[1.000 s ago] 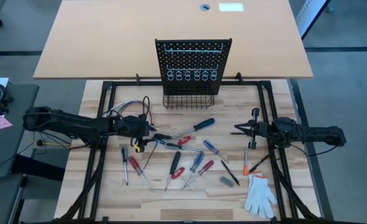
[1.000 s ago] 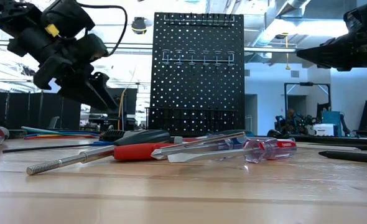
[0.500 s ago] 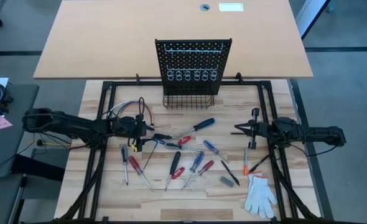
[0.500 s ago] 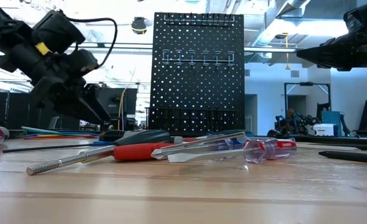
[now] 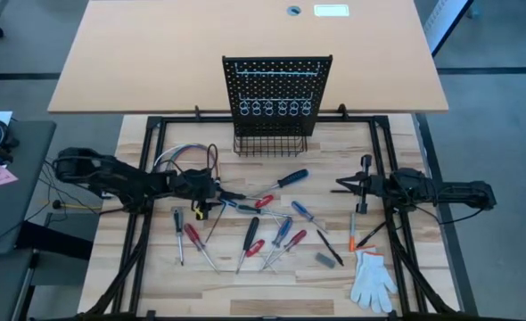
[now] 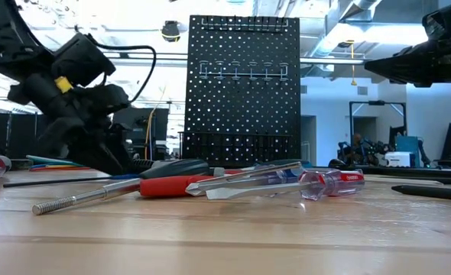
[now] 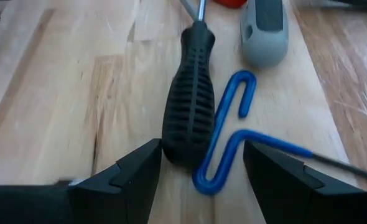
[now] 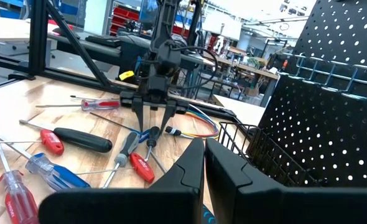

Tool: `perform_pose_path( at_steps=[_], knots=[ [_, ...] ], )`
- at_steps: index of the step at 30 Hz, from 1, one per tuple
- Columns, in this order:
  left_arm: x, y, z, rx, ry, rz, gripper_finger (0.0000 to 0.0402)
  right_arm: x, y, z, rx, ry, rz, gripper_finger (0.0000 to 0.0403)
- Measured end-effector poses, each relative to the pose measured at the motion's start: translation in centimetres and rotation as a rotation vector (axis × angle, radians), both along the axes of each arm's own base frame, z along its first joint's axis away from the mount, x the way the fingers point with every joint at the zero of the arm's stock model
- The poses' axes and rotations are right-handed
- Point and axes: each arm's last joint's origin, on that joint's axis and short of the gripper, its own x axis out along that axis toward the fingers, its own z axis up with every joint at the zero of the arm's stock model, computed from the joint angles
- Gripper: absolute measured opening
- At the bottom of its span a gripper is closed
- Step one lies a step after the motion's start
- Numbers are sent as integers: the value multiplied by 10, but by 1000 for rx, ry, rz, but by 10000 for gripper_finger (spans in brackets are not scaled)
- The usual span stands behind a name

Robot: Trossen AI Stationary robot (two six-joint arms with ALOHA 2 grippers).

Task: Hang tools onto peg board
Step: Hang the top black screwdriver on the black peg board

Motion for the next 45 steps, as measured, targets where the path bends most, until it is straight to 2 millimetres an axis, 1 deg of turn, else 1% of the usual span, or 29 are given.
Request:
perform_pose_path(
  at_steps=[5,12,18,22,29,32,35,41,45],
  knots=[
    [4,1,-3,5,-19,-1,226,0,0,0,0,0,0,22],
    [6,0,5,-20,-95,-6,226,0,0,0,0,0,0,22],
    [6,2,5,-47,-99,0,220,0,0,0,0,0,0,22],
    [5,7,5,-50,-102,27,193,0,0,0,0,-1,0,22],
    [5,8,5,-72,-106,5,122,0,0,0,0,-1,0,22],
    [5,8,6,-68,-112,-3,108,0,0,0,0,0,0,22],
    [7,9,4,-62,-123,-6,112,0,0,0,0,0,0,22],
    [14,11,0,-54,-80,14,162,0,0,0,0,0,0,22],
    [16,12,1,-37,-83,20,173,0,0,0,0,0,0,22]
  ],
)
